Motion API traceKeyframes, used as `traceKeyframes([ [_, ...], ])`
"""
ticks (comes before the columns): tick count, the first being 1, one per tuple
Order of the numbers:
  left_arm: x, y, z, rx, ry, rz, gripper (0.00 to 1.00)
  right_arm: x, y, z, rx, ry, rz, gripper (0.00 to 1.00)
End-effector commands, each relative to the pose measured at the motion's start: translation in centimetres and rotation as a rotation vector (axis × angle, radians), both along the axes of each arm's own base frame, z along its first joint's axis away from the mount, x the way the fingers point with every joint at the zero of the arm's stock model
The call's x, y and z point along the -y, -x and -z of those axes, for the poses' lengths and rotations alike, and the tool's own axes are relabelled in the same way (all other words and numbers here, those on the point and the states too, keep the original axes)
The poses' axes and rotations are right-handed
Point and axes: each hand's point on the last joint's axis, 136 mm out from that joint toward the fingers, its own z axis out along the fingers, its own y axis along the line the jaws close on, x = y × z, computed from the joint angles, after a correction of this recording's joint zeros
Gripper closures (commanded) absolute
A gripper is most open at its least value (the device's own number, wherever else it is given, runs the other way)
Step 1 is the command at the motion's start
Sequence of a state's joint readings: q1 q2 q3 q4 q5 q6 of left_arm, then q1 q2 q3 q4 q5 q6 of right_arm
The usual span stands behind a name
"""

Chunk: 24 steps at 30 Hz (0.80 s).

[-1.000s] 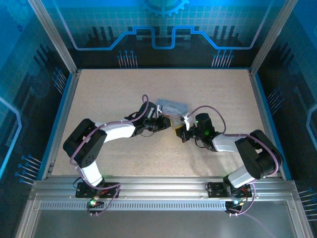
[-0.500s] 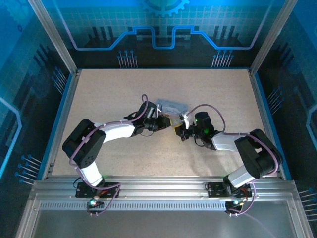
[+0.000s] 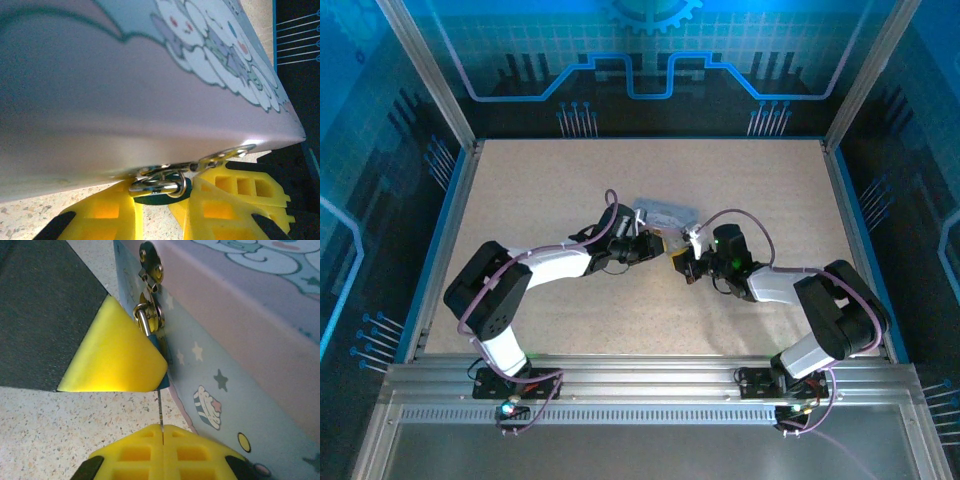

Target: Unlock the padlock with the key

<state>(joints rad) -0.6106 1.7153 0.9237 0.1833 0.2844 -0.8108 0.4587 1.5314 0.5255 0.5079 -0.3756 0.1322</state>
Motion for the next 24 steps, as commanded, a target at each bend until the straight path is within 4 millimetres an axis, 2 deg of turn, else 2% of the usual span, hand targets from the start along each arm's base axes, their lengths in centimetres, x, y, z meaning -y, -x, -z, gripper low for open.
traceKeyframes([
  [1, 0.8, 1.2, -1.8, 0.038, 0.039, 0.070, 0.86, -0.6, -1.6, -3.4, 0.122, -0.026, -0.018, 1.00],
  [16, 0.5, 1.1, -1.4, 0.038, 0.007, 0.068, 0.86, -0.1, -1.2, -3.7, 0.103, -0.025, -0.029, 1.00],
  [24, 0.8, 0.9, -2.0, 0.043, 0.043, 0.059, 0.86, -1.0, -1.1, -2.1, 0.063, -0.037, -0.032, 1.00],
])
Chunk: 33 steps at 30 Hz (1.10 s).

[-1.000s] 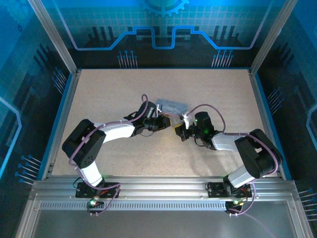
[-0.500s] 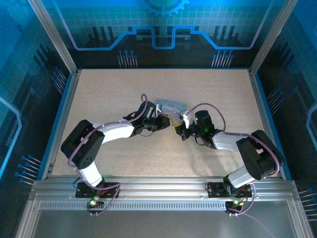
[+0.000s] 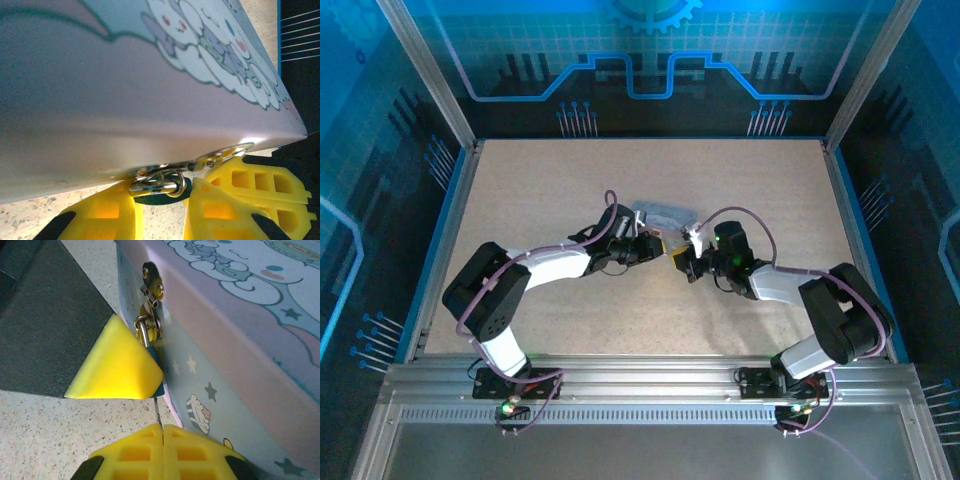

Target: Unlock the padlock with the key

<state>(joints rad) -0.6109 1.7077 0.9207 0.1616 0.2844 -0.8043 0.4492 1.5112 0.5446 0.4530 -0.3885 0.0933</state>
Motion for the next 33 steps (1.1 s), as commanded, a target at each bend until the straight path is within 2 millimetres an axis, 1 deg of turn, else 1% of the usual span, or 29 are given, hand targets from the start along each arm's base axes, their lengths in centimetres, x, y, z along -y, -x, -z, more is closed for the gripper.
traceKeyframes([
  [1, 1.1, 0.5, -2.2, 0.052, 0.060, 0.054, 0.86, -1.3, -1.1, -1.6, 0.050, -0.057, -0.011, 1.00],
  [17, 1.6, 0.5, -3.4, 0.058, 0.100, 0.062, 0.85, -2.2, -2.1, -1.2, 0.051, -0.079, -0.008, 1.00],
  [25, 1.8, 0.4, -3.6, 0.058, 0.111, 0.062, 0.86, -3.2, -2.5, -1.6, 0.051, -0.099, -0.026, 1.00],
  [33, 1.9, 0.3, -3.8, 0.061, 0.114, 0.059, 0.86, -3.1, -2.2, -0.2, 0.023, -0.086, -0.019, 1.00],
])
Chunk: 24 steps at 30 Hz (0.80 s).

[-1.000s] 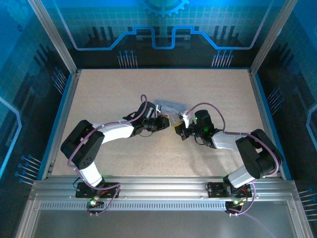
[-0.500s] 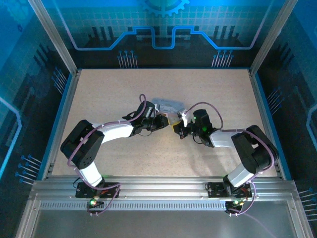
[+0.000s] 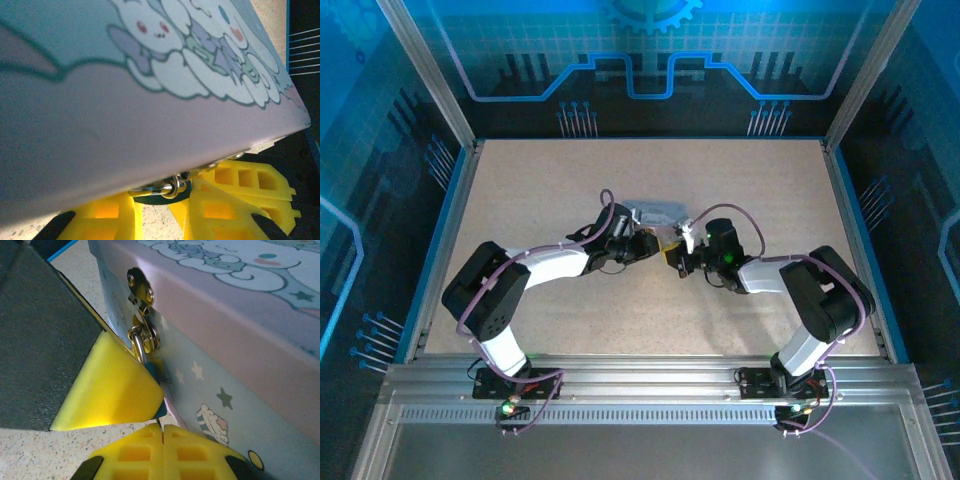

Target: Unlock the padlock with the key

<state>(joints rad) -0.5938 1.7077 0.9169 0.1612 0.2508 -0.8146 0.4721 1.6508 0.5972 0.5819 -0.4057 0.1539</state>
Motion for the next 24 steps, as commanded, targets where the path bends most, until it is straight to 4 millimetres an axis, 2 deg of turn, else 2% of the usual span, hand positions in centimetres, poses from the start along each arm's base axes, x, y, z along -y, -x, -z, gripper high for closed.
traceKeyframes([
  [1, 2.9, 1.1, -4.1, 0.061, 0.129, 0.110, 0.86, -0.9, -0.6, -0.9, 0.034, -0.031, -0.006, 1.00],
  [13, 3.0, 1.2, -3.1, 0.044, 0.124, 0.109, 0.86, -0.9, -1.1, -2.4, 0.058, -0.051, 0.007, 1.00],
  [24, 4.0, 1.4, 0.1, -0.017, 0.134, 0.111, 0.86, 0.5, -0.1, 1.0, -0.022, -0.007, 0.046, 1.00],
])
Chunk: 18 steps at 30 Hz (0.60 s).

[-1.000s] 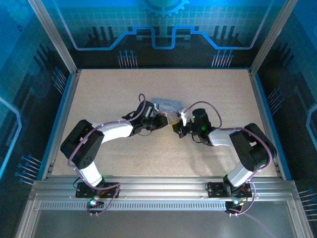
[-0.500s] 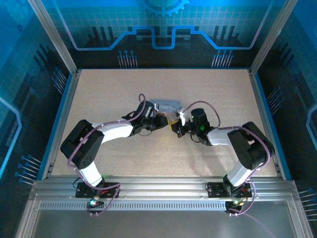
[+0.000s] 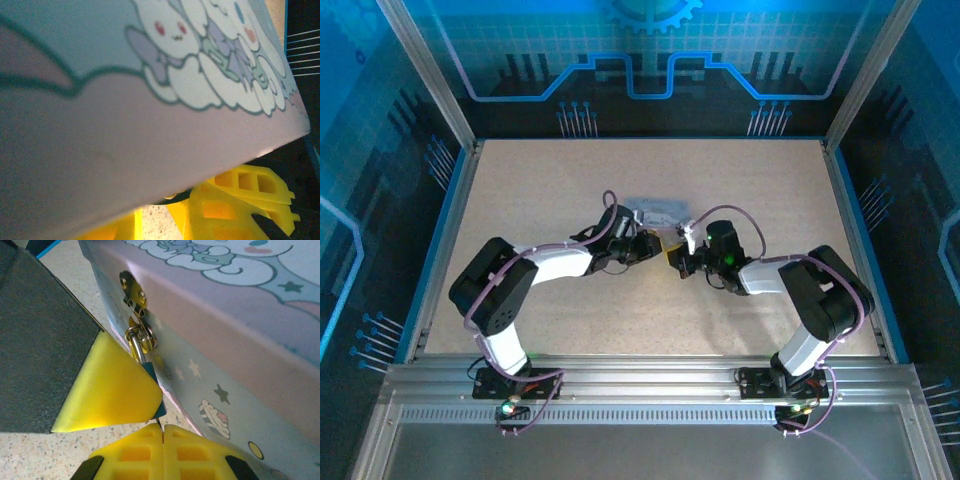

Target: Unlock the padlock with the key

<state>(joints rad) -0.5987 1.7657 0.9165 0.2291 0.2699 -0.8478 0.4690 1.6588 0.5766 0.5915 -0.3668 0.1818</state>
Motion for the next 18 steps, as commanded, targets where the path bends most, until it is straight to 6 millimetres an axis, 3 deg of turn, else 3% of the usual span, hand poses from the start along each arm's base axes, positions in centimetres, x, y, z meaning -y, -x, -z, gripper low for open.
traceKeyframes([
  [1, 3.3, 1.8, -0.7, 0.001, 0.108, 0.110, 0.86, -0.1, 0.0, 0.2, -0.001, -0.018, -0.001, 1.00],
  [5, 3.5, 1.7, 0.4, -0.022, 0.130, 0.093, 0.85, 0.4, 0.4, 1.4, -0.032, -0.003, 0.009, 1.00],
  [11, 3.4, 1.7, 1.2, -0.039, 0.131, 0.079, 0.71, 1.2, 1.3, 3.1, -0.081, 0.013, 0.030, 1.00],
  [18, 2.2, 2.0, 0.6, -0.020, 0.096, 0.056, 0.51, 1.7, 2.0, 3.9, -0.120, 0.019, 0.047, 1.00],
])
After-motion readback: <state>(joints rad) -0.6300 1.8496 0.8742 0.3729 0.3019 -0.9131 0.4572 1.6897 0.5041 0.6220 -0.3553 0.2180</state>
